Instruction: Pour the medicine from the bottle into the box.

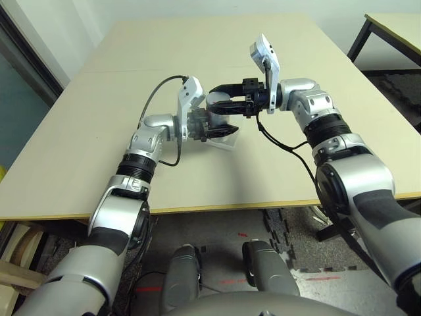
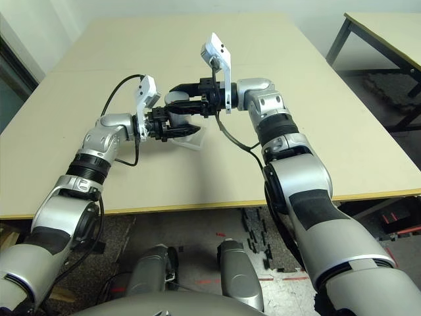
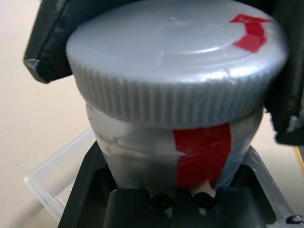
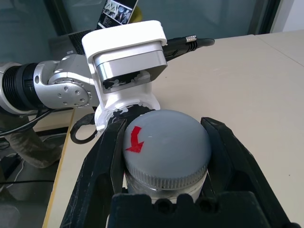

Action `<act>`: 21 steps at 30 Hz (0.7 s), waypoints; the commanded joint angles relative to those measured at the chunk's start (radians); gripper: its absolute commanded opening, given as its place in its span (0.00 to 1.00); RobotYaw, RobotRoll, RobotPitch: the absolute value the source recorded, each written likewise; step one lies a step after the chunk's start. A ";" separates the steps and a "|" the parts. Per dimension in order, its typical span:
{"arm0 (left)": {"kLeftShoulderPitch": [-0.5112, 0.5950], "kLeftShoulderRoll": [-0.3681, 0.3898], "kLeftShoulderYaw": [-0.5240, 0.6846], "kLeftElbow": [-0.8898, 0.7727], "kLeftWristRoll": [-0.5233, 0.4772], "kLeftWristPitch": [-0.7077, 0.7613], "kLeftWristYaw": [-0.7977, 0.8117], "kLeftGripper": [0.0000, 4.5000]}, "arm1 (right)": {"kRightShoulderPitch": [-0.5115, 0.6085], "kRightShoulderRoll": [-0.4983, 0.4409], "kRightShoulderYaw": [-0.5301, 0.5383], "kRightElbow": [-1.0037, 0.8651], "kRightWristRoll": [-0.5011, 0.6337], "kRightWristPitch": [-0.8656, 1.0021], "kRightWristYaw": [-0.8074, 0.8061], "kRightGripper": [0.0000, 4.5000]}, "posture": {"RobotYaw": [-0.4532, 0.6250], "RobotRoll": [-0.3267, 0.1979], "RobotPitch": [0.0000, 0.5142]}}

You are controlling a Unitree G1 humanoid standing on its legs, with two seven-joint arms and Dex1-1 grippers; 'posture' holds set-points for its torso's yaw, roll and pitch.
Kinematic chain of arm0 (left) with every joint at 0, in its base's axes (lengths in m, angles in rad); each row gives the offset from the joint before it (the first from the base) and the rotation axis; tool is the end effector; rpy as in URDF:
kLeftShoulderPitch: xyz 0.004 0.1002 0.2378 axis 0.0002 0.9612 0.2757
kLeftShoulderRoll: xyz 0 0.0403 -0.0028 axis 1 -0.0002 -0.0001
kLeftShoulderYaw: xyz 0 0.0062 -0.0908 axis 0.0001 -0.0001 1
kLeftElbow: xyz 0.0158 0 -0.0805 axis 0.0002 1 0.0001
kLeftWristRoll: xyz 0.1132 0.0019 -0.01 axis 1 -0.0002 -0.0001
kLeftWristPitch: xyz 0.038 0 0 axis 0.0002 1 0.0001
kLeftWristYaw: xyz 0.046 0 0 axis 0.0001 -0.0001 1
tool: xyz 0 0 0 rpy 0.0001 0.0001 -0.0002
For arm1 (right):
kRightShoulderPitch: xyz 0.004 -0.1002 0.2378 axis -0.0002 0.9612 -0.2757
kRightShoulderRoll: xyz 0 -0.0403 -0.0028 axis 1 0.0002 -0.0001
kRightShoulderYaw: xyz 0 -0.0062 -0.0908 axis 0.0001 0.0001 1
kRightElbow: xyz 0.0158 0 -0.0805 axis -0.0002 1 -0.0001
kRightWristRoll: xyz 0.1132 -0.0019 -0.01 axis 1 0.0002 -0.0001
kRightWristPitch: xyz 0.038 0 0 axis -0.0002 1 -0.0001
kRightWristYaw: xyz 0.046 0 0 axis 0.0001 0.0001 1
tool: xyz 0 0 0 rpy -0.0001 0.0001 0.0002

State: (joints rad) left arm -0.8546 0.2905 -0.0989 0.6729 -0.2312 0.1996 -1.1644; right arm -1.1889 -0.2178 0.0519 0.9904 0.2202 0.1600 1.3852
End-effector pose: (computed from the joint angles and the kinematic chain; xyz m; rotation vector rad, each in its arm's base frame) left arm 0.3500 0.1566 0.1569 0.0966 0.1149 -1.2569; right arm 0.3772 -0.1260 0.2116 -0.0832 0.0482 1.5034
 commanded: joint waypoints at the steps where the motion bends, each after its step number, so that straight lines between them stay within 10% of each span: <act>1: 0.002 0.005 -0.001 -0.009 -0.003 0.012 -0.021 0.62 | 0.003 -0.009 0.001 -0.001 0.002 -0.028 0.079 0.58 | 0.19 0.62 0.11; 21: -0.001 0.016 0.019 -0.029 -0.030 0.045 -0.061 0.62 | 0.084 -0.106 0.329 -0.211 0.282 -0.140 0.229 0.58 | 0.22 0.62 0.10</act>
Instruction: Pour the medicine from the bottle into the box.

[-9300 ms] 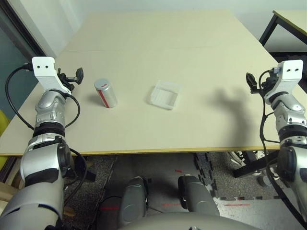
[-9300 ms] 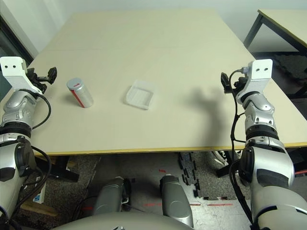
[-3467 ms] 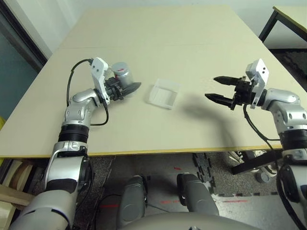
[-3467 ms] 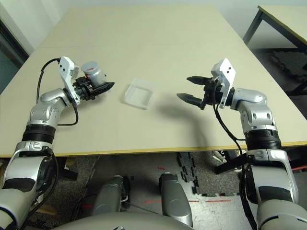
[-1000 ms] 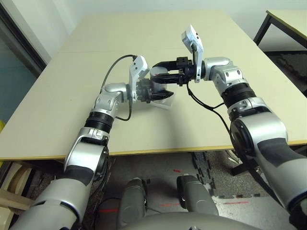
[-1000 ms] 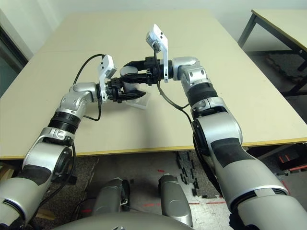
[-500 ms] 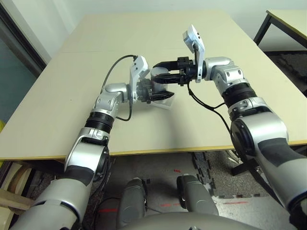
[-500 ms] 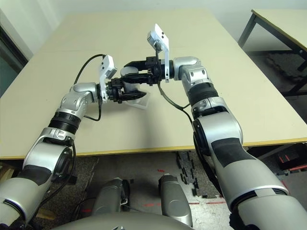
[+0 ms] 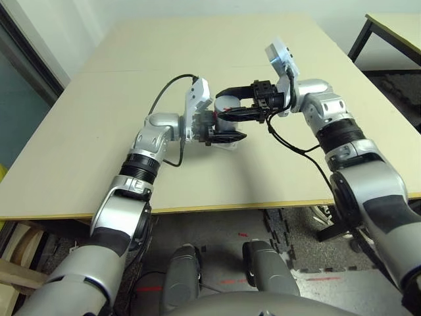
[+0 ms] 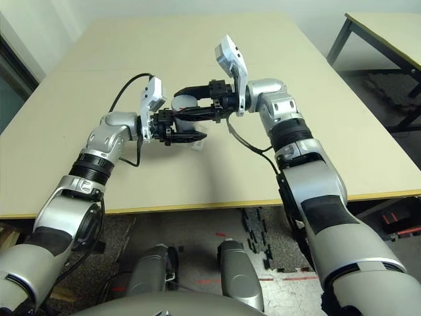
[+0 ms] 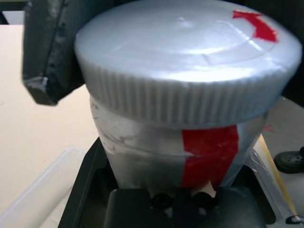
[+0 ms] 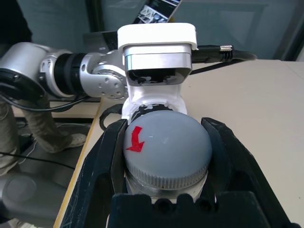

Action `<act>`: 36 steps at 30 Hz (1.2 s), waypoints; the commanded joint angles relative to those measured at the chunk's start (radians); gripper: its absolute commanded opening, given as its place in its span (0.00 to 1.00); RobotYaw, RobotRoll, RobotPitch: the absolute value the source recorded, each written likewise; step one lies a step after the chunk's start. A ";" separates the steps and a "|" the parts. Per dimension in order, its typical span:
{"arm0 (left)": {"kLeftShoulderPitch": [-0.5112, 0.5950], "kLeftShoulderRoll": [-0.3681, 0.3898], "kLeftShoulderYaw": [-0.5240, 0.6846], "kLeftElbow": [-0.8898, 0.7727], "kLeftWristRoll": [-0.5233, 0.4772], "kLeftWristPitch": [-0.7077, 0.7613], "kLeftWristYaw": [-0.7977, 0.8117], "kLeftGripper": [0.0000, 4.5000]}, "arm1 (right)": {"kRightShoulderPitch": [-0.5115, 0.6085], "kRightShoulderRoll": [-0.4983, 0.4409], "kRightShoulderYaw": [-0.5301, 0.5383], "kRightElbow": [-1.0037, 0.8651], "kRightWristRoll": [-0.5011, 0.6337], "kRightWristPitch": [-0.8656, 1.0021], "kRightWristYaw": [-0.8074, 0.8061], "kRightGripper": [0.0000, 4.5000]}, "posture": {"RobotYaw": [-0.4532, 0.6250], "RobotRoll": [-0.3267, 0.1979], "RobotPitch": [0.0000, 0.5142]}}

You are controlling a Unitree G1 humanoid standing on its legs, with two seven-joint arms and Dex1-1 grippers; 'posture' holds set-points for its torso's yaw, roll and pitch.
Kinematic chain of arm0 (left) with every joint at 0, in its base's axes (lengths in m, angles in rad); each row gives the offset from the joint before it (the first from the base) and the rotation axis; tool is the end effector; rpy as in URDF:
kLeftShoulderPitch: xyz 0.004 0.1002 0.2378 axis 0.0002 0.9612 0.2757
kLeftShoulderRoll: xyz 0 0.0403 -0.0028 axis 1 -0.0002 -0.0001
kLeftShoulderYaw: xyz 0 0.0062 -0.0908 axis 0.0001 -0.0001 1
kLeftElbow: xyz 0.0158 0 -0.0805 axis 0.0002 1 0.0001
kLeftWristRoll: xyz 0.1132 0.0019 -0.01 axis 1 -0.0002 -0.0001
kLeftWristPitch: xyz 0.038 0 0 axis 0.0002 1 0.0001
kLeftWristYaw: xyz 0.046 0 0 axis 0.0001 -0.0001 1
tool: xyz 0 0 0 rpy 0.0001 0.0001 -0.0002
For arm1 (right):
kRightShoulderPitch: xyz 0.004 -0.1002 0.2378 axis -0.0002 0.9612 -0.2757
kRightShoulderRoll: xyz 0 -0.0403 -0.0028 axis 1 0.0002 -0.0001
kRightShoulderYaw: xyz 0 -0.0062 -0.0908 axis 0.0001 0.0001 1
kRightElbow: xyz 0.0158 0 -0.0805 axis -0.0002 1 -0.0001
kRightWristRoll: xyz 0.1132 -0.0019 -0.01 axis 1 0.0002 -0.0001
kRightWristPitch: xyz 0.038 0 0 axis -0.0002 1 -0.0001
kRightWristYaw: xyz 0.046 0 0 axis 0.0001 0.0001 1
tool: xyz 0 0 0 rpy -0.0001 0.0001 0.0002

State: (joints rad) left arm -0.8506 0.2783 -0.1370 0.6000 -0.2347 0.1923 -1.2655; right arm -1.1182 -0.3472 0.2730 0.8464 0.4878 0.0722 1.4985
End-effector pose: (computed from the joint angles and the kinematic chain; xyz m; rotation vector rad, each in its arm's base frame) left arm 0.3473 0.1425 0.1660 0.1467 0.0750 -1.4128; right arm 0.3697 -0.1376 0.2159 -0.1557 -0.0604 1.6789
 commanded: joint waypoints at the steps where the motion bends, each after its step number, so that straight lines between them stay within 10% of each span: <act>1: -0.003 0.028 0.057 0.041 -0.027 0.054 0.040 0.62 | 0.010 0.025 0.108 -0.058 0.016 -0.057 0.116 0.58 | 0.22 0.62 0.10; 8: 0.010 0.030 0.054 0.019 -0.036 0.069 0.040 0.62 | -0.010 0.060 0.046 0.032 -0.029 -0.066 0.116 0.99 | 0.23 0.62 0.12; 36: 0.030 0.015 0.049 -0.021 -0.045 0.090 0.044 0.62 | -0.074 0.092 -0.243 0.315 -0.227 -0.042 0.005 1.00 | 0.22 0.62 0.12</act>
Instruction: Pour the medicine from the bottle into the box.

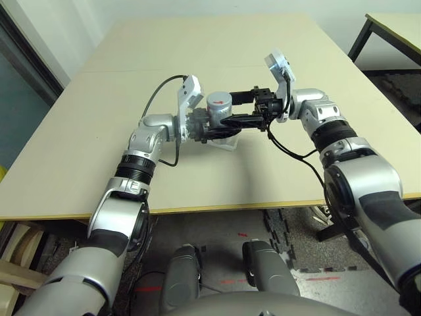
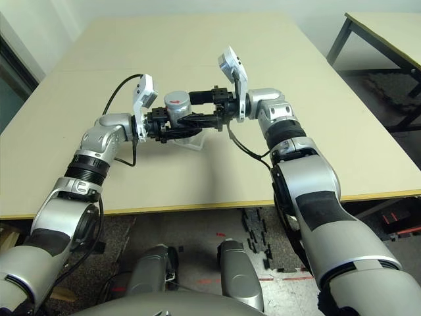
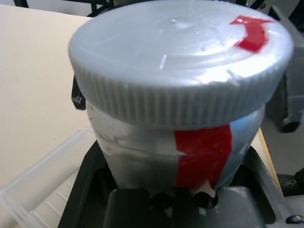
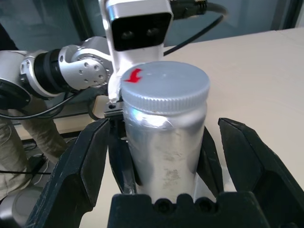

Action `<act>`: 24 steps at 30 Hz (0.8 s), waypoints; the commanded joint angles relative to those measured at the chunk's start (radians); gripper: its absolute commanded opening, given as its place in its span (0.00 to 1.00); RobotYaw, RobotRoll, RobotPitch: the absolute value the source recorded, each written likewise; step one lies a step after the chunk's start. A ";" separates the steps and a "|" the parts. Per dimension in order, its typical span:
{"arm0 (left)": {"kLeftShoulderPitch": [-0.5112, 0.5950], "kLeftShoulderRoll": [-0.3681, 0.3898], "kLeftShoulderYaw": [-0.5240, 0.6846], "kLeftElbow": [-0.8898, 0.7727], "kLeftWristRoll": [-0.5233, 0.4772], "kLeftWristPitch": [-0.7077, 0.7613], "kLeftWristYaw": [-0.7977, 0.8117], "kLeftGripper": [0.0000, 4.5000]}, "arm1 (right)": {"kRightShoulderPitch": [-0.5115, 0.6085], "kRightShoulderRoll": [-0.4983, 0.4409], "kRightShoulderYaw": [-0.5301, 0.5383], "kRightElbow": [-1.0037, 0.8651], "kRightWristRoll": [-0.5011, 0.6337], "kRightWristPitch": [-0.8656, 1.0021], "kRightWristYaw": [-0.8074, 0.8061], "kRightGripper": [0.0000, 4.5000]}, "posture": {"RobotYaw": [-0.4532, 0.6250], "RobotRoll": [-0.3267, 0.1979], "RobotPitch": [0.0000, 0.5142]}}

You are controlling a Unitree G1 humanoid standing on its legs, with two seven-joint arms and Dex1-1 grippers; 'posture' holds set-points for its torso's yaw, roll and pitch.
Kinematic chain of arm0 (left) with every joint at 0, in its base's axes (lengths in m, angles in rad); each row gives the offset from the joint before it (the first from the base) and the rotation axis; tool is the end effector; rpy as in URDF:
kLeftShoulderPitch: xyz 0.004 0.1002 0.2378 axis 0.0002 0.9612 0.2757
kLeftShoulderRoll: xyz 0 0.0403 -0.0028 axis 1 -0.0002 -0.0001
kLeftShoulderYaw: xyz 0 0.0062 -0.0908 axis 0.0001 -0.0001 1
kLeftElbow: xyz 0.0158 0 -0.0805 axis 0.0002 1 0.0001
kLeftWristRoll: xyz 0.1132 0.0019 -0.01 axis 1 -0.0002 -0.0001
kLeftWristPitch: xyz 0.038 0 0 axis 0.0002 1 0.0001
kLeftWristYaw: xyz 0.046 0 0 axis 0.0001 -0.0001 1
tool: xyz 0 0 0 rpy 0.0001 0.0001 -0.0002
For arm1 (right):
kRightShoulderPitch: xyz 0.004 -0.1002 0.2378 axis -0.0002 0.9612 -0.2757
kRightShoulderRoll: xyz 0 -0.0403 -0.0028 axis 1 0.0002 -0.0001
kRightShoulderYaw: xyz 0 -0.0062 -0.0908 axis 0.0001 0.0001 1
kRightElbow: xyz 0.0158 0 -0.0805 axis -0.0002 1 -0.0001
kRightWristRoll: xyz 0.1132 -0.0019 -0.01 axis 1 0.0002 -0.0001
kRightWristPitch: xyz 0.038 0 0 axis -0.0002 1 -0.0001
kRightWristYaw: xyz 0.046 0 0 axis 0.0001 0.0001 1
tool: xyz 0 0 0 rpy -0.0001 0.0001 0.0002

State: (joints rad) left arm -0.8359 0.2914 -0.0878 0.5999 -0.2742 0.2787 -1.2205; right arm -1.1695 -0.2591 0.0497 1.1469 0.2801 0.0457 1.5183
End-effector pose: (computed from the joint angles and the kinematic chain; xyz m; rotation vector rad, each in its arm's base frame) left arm 0.3467 0.1553 0.1611 0.0358 0.1143 -1.3283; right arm 0.3779 -0.1509 0.1844 -0.0042 0.0563 1.5605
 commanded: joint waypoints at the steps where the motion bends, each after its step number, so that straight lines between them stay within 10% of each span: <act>1: 0.017 0.001 -0.001 -0.021 -0.004 0.003 -0.001 0.62 | -0.026 0.006 -0.026 0.014 -0.021 -0.015 -0.017 1.00 | 0.22 0.62 0.12; 24: 0.006 -0.008 -0.017 0.031 0.023 -0.040 0.018 0.62 | -0.062 0.056 -0.063 -0.008 -0.050 -0.006 -0.027 1.00 | 0.21 0.62 0.10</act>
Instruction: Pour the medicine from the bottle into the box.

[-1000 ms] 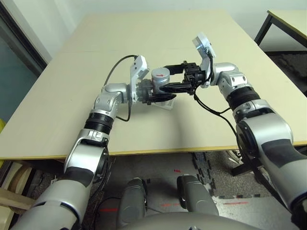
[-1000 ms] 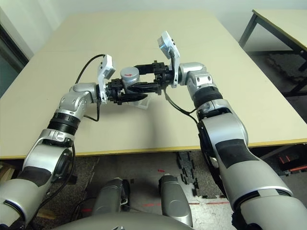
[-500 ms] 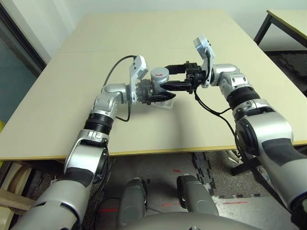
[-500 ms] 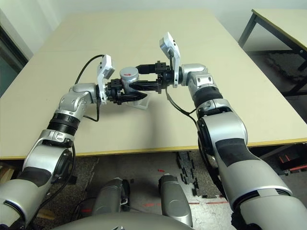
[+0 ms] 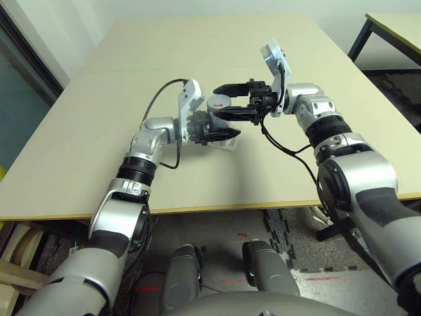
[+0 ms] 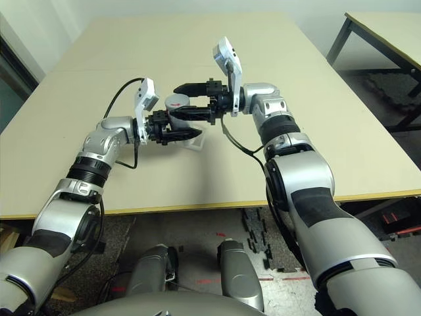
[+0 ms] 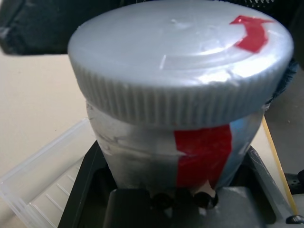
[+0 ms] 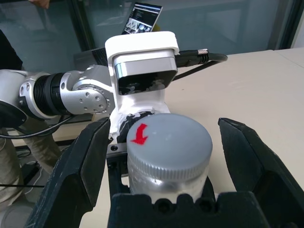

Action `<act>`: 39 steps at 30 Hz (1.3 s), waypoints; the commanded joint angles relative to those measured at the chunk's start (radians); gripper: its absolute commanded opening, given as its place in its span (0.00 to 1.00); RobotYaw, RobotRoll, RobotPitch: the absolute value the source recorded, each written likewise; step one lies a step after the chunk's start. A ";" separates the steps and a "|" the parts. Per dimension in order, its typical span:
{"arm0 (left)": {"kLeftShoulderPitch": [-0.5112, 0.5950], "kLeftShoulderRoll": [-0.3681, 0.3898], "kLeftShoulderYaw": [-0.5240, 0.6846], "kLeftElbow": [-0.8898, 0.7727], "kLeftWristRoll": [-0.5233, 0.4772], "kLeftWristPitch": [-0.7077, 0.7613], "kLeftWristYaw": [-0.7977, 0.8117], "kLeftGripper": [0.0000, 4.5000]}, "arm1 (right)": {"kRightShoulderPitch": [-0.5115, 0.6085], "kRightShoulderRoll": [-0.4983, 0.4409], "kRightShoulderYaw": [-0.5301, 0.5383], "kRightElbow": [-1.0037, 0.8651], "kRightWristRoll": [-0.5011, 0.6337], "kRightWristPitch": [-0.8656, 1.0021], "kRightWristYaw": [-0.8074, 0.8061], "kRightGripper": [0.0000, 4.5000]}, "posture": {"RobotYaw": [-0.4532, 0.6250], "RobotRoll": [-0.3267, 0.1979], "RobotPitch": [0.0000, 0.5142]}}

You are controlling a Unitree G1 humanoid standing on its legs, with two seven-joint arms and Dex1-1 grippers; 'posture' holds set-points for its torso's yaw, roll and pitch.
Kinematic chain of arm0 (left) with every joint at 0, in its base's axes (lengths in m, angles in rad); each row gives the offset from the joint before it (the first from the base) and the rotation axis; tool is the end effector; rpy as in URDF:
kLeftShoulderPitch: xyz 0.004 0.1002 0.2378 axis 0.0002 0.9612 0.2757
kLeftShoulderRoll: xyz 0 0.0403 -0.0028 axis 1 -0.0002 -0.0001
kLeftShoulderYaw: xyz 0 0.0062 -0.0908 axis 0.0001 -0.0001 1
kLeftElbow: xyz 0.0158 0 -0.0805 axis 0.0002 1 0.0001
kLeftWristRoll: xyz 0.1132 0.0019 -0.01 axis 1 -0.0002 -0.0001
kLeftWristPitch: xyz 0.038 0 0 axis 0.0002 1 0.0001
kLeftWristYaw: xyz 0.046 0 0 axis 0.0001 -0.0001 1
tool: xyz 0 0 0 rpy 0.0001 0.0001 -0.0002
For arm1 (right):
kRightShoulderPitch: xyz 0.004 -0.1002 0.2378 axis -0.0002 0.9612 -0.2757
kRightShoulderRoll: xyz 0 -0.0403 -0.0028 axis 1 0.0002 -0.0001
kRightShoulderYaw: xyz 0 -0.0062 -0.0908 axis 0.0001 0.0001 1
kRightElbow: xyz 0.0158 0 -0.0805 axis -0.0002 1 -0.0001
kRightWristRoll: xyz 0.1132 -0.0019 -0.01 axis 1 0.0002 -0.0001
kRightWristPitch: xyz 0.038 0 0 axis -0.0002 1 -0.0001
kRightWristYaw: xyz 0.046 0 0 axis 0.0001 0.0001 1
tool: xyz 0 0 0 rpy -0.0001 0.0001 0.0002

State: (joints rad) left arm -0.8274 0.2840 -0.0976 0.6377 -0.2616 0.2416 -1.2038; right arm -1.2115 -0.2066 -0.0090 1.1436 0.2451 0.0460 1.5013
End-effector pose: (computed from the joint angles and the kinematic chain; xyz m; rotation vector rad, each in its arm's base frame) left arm 0.3467 0.1549 0.1519 0.0415 0.1294 -1.3085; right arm 0.3800 -0.1333 0.1965 -0.0019 -0.0022 1.5805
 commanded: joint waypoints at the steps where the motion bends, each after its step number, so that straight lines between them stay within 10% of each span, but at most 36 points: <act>1: -0.001 -0.001 -0.008 -0.012 0.009 0.000 0.001 0.62 | -0.021 0.004 -0.005 -0.002 -0.019 -0.008 -0.015 1.00 | 0.22 0.62 0.10; 39: 0.031 0.028 0.000 -0.053 -0.004 0.013 -0.010 0.62 | -0.005 -0.163 -0.056 0.122 -0.088 0.002 -0.116 1.00 | 0.23 0.62 0.11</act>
State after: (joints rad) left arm -0.8048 0.3071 -0.0963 0.5998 -0.2667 0.2614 -1.2066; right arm -1.2170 -0.3543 -0.0565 1.2592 0.1730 0.0533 1.3917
